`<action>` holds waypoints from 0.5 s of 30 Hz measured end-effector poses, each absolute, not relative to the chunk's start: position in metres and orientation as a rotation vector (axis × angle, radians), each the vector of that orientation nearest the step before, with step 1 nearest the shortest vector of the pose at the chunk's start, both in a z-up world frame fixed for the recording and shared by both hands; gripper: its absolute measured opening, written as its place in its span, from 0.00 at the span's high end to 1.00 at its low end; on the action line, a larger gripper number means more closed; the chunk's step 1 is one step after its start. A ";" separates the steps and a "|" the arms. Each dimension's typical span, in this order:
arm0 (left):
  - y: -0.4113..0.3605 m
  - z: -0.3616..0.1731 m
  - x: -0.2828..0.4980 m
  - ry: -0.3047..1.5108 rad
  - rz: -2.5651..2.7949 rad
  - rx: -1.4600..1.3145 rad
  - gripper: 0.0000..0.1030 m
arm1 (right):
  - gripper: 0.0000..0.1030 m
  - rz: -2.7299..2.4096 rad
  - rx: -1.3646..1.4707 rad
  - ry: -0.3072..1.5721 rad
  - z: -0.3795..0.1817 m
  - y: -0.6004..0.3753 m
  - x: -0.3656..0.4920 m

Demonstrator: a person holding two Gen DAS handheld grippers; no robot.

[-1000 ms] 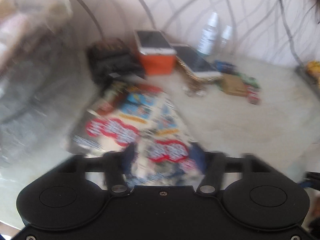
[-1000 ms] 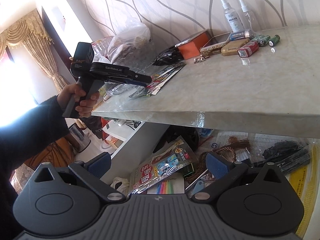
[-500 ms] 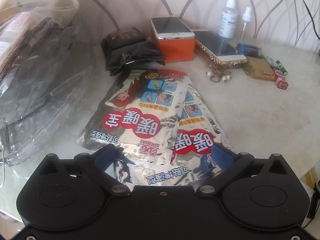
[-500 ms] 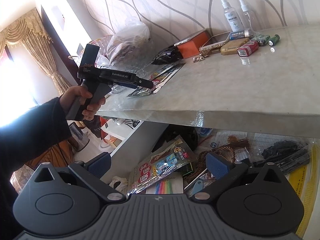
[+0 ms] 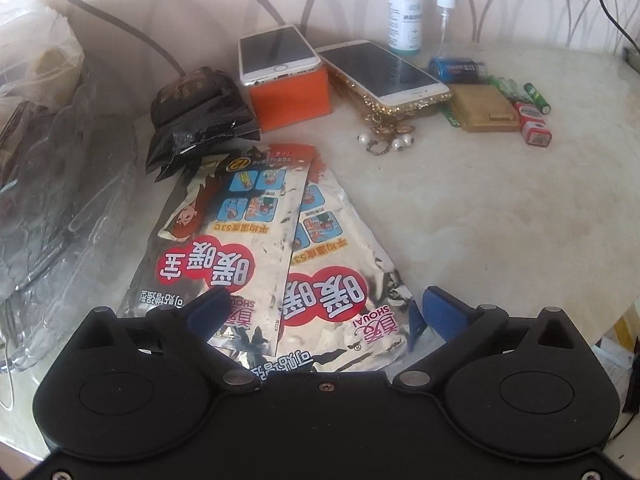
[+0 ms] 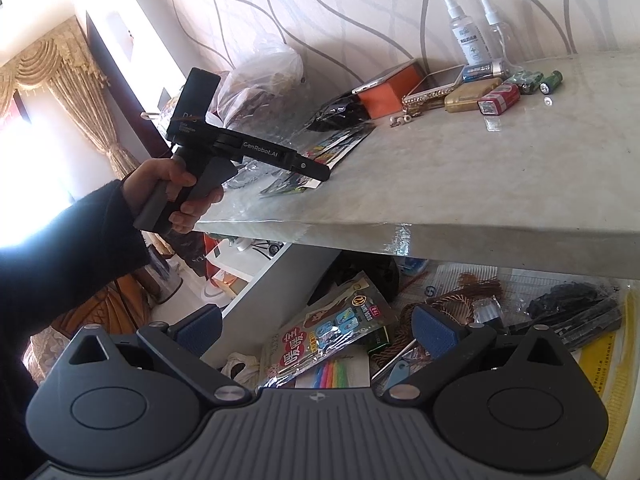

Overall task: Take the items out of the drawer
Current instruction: 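Lift the open left gripper away from the packet pile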

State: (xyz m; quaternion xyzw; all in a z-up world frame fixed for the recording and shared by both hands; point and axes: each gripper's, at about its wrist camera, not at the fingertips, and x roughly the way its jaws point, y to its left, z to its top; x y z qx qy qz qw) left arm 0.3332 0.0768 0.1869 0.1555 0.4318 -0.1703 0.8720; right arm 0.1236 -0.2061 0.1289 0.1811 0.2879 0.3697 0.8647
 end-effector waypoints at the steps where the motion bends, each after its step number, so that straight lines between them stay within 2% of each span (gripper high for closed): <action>1: 0.077 0.187 0.332 0.900 -0.351 0.319 0.00 | 0.00 0.775 0.380 0.603 0.129 -0.206 0.124; 5: 0.070 0.189 0.332 0.919 -0.322 0.309 0.03 | 0.00 0.776 0.381 0.602 0.129 -0.206 0.123; 7: 0.067 0.194 0.330 0.927 -0.302 0.307 0.16 | 0.00 0.777 0.381 0.601 0.129 -0.206 0.123; 9: 0.064 0.200 0.328 0.938 -0.275 0.296 0.49 | 0.00 0.777 0.381 0.600 0.129 -0.206 0.123; 11: 0.059 0.205 0.326 0.951 -0.252 0.282 0.62 | 0.00 0.778 0.382 0.600 0.129 -0.207 0.123; 12: 0.058 0.206 0.326 0.956 -0.245 0.273 0.65 | 0.00 0.778 0.382 0.599 0.129 -0.207 0.123; 15: 0.062 0.209 0.330 0.977 -0.282 0.176 0.66 | 0.00 0.779 0.383 0.598 0.129 -0.207 0.123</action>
